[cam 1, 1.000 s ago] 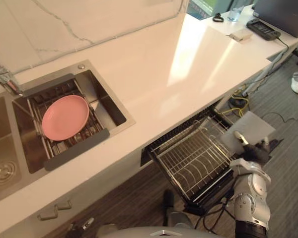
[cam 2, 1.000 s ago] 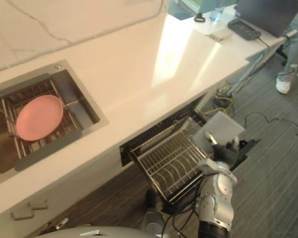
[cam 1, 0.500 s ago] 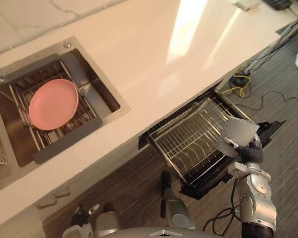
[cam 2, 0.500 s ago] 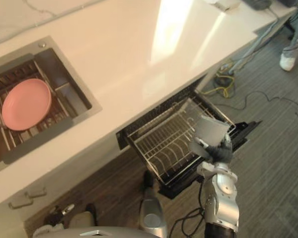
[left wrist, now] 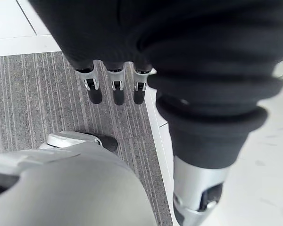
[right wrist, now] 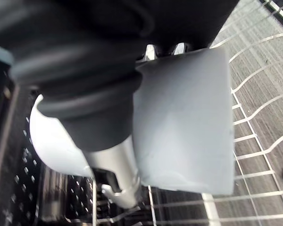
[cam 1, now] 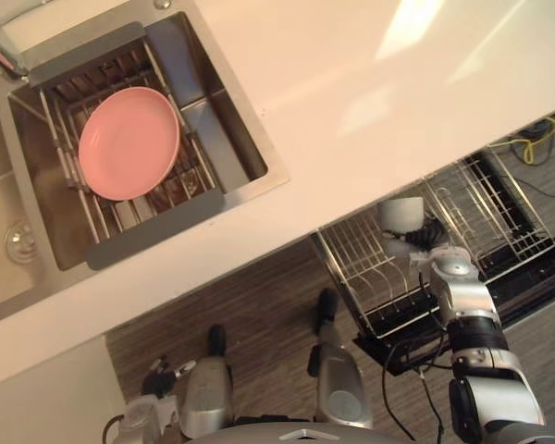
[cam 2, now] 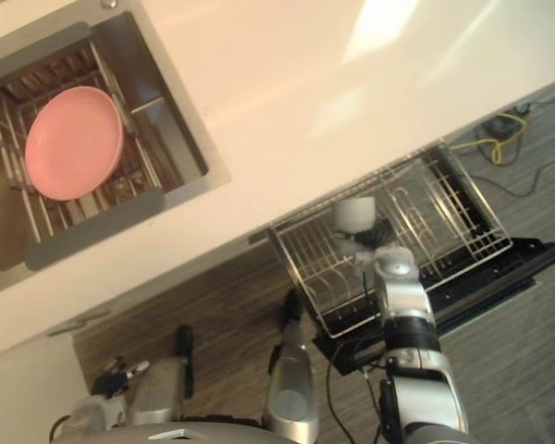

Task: Walk over to the sink, pick up the cup, carry it to the dishwasher, place the cup inside the dishwasher, then close the dishwasher door

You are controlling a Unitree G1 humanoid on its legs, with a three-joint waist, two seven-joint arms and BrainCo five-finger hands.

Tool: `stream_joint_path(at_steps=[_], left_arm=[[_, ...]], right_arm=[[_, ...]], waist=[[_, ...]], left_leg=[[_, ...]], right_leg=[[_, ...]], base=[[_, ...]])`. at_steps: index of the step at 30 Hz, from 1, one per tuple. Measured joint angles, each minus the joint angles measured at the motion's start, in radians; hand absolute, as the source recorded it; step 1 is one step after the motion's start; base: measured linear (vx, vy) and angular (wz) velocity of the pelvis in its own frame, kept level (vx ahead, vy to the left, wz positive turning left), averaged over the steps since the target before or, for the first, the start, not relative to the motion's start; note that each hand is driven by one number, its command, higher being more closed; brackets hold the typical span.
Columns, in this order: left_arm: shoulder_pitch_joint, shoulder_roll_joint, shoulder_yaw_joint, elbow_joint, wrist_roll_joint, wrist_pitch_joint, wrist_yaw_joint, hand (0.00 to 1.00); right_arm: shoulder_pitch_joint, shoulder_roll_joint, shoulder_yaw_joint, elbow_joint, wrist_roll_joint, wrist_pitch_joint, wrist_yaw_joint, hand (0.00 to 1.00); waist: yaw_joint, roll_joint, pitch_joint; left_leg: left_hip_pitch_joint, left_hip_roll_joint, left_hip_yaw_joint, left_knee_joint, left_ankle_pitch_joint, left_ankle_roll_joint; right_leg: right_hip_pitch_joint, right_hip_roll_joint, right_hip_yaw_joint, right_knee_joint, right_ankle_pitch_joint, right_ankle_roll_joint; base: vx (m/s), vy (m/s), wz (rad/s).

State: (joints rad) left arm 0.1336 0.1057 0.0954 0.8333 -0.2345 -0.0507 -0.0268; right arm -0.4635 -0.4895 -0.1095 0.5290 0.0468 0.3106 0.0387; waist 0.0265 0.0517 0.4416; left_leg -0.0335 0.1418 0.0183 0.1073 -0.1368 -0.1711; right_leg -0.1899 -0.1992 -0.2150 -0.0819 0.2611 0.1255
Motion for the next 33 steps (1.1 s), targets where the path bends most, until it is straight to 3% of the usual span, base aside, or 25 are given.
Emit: stream_joint_path(at_steps=[5, 10, 14, 15, 23, 27, 33], left_arm=[[0.000, 0.001, -0.042, -0.032, -0.018, 0.000, -0.003, 0.00], [0.000, 0.001, -0.083, -0.036, -0.027, -0.001, -0.012, 0.00], [0.000, 0.002, -0.103, -0.035, -0.039, -0.006, -0.023, 0.00], [0.000, 0.002, -0.108, -0.035, -0.039, -0.010, -0.023, 0.00], [0.000, 0.008, -0.144, -0.034, -0.049, -0.032, -0.023, 0.00], [0.000, 0.012, -0.153, -0.033, -0.058, -0.034, -0.021, 0.00], [0.001, 0.019, -0.152, -0.036, -0.061, -0.021, -0.015, 0.00]], right_arm=[[-0.103, -0.032, 0.072, 0.201, -0.016, 0.007, 0.050, 1.00], [-0.191, -0.034, 0.108, 0.332, -0.096, -0.025, 0.089, 1.00], [-0.225, -0.035, 0.109, 0.380, -0.146, -0.048, 0.087, 1.00], [-0.232, -0.035, 0.110, 0.395, -0.161, -0.054, 0.086, 0.00], [-0.233, -0.032, 0.136, 0.402, -0.166, -0.071, 0.061, 0.00], [-0.221, -0.026, 0.127, 0.385, -0.081, -0.076, 0.032, 0.00], [-0.058, 0.048, 0.041, 0.129, 0.073, -0.094, -0.053, 0.00]], waist=[[0.025, 0.025, 0.025], [0.031, 0.060, 0.046], [0.032, 0.072, 0.052], [0.032, 0.075, 0.054], [0.031, 0.091, 0.060], [0.029, 0.090, 0.060], [0.018, 0.076, 0.052]], left_leg=[[-0.014, -0.024, -0.031, 0.000, 0.011, 0.008], [-0.036, -0.033, -0.062, -0.006, 0.032, 0.009], [-0.041, -0.034, -0.074, -0.025, 0.048, 0.006], [-0.043, -0.034, -0.074, -0.025, 0.048, 0.006], [-0.043, -0.036, -0.077, -0.027, 0.054, 0.006], [-0.034, -0.036, -0.079, -0.050, 0.071, 0.003], [-0.013, -0.029, -0.076, -0.057, 0.073, 0.003]], right_leg=[[0.010, -0.027, -0.029, 0.000, 0.003, 0.005], [0.008, -0.041, -0.060, 0.000, 0.006, 0.010], [0.001, -0.042, -0.071, 0.000, 0.008, 0.009], [-0.002, -0.042, -0.071, 0.000, 0.009, 0.009], [0.001, -0.044, -0.072, 0.000, 0.010, 0.008], [0.002, -0.044, -0.074, 0.000, 0.013, 0.007], [0.019, -0.039, -0.074, -0.001, 0.013, 0.008]], base=[[-0.04, 0.014, 0.22], [-0.05, -0.007, 0.18], [-0.01, -0.010, 0.07], [0.00, 0.000, 0.00], [0.00, -0.001, 0.01], [0.00, 0.000, 0.00], [0.00, -0.004, -0.01]])
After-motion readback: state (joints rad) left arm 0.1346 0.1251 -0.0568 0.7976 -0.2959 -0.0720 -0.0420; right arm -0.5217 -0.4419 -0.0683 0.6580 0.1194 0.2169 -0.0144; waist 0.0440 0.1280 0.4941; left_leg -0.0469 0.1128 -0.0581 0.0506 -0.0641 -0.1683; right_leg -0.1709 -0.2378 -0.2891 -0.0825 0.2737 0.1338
